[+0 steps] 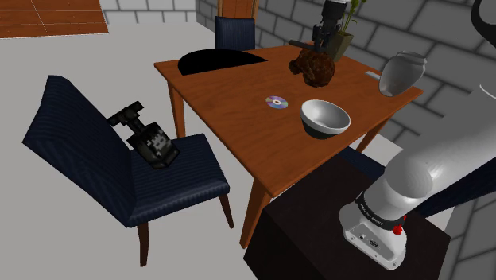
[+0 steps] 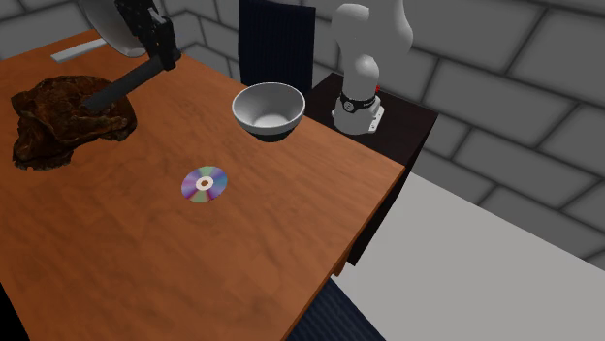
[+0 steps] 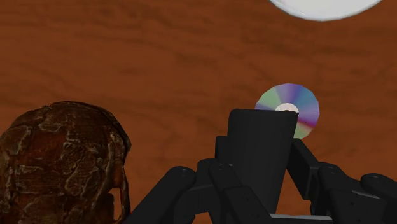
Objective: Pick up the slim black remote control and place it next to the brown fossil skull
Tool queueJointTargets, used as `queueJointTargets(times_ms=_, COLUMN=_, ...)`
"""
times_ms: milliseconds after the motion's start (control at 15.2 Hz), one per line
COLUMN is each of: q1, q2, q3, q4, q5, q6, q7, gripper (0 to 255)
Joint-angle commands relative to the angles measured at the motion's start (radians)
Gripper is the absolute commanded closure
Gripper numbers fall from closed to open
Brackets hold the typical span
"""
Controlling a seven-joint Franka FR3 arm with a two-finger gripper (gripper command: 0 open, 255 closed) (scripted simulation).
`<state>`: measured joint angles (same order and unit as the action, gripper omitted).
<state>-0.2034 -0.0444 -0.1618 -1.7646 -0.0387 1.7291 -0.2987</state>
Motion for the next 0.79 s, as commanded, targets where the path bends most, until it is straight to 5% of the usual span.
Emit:
queueJointTargets(times_ms=0, q1=-0.021, q2=0.026, q3=-0.024, q4=0.026, q5=0.004, q6=0.002, q7=-0.048, gripper=255)
queueJointTargets(times_ms=726, q1=-0.022, q2=0.028, q3=-0.025, q4=-0.120, q5=0.003, q6=0.149, q7=-0.044, gripper=255)
